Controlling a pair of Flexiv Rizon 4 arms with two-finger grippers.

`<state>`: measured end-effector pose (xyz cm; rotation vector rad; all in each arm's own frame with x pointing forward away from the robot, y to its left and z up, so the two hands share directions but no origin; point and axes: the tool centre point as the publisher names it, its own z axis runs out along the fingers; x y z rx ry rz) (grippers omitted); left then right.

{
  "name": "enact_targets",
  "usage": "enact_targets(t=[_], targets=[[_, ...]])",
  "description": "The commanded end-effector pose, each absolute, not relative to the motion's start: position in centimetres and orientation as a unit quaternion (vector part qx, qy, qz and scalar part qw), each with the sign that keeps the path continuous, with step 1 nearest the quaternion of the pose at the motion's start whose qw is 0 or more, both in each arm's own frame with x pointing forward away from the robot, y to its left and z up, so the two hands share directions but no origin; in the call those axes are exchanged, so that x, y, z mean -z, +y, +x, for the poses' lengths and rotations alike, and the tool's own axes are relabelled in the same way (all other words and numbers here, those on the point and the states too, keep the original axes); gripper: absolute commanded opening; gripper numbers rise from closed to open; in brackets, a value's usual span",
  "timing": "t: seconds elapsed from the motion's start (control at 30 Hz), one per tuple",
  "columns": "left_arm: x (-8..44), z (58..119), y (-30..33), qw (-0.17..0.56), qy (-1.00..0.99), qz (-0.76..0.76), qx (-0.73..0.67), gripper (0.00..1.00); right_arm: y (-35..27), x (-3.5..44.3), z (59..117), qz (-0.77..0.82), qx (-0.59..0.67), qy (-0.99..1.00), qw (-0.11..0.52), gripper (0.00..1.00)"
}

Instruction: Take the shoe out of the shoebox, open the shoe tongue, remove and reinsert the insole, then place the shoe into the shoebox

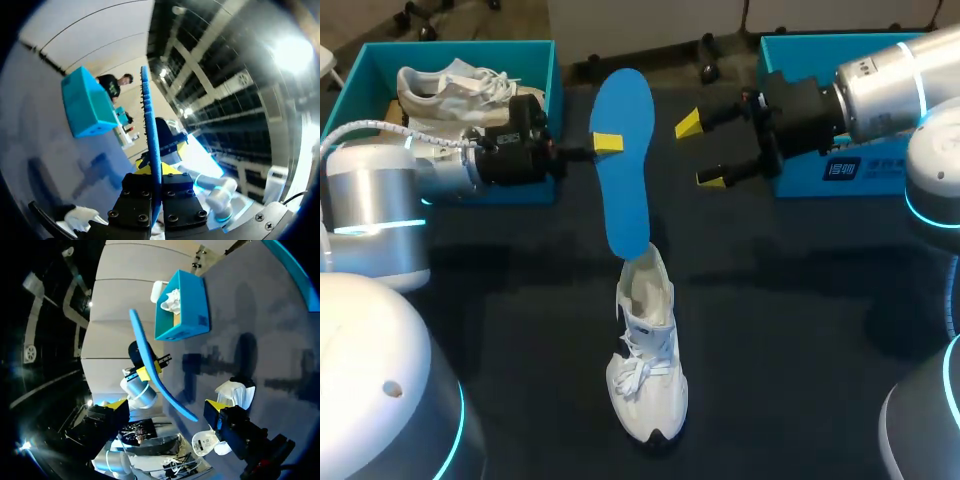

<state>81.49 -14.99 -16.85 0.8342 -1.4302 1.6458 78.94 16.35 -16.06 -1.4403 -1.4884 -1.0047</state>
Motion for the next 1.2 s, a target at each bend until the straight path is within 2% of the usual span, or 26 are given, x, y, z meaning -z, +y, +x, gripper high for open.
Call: enact_targets(t=[0.03,0.37,0.47,0.83,1.2], targets=[[16.0,81.0,-14.7,0.247,-0.636,0.189,-0.707,0.0,16.5,16.0,79.0,-0.572,0.398,-0.591,0.407,1.0],[13.9,80.9,-15.3,0.077,-0.704,0.041,-0.705,0.0,16.5,16.0,79.0,-0.572,0.398,-0.591,0.407,1.0],[14.5,82.0,-15.5,-0.006,-0.708,0.001,-0.707,0.0,16.5,16.0,79.0,-0.572,0.398,-0.591,0.407,1.0],[14.5,82.0,-15.5,-0.006,-0.708,0.001,-0.707,0.0,16.5,16.0,79.0,-0.572,0.398,-0.591,0.407,1.0],[14.0,80.9,-14.3,-0.137,-0.678,-0.268,-0.67,0.0,16.5,16.0,79.0,-0.572,0.398,-0.591,0.407,1.0]])
